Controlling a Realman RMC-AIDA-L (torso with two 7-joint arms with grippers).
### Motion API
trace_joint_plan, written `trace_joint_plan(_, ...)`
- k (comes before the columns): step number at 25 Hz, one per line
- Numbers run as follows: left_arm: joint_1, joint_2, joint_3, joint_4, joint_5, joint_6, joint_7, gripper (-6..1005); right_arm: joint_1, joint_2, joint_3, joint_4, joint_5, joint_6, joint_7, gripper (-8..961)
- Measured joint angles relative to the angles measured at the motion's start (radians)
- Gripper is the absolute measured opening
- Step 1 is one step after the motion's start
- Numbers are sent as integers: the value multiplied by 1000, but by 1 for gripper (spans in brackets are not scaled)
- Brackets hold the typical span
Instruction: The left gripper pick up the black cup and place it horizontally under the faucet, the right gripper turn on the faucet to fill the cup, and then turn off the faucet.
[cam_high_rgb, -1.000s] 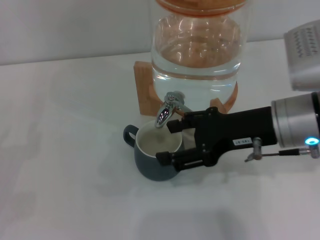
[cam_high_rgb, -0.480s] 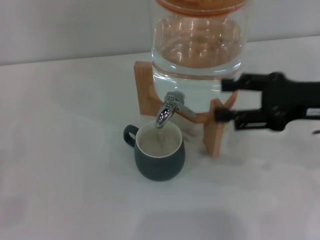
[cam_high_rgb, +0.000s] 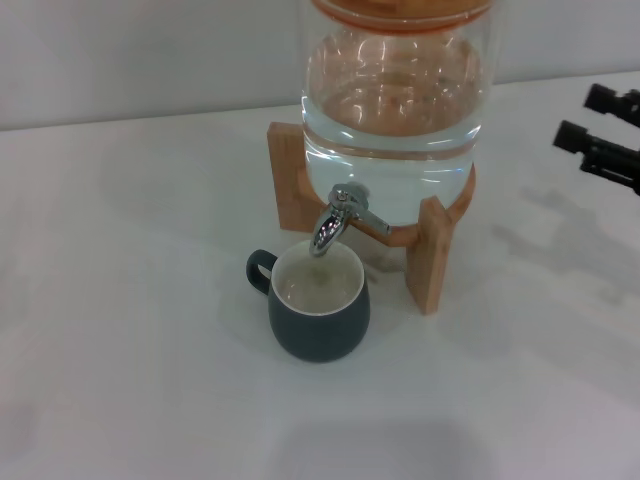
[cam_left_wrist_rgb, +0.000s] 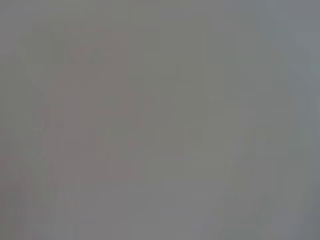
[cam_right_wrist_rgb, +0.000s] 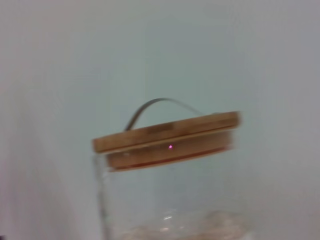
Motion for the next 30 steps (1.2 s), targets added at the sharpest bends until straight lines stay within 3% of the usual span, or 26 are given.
trace_joint_plan(9,10,14,1,-3,9,0,-7,520,3,0,83,371,183,-23,-444,811)
trace_joint_plan(14,20,21,3,-3,32,8,-15,520,6,1,88,482,232,-24,-580,811)
trace_joint_plan(21,24,54,3,-19,145,93,-94,520,3,1,97,537,235,-8,-603,811)
trace_joint_plan(30,37,50,3,-67,178,213,-170,520,0,0,98,578,236,-2,-631,811)
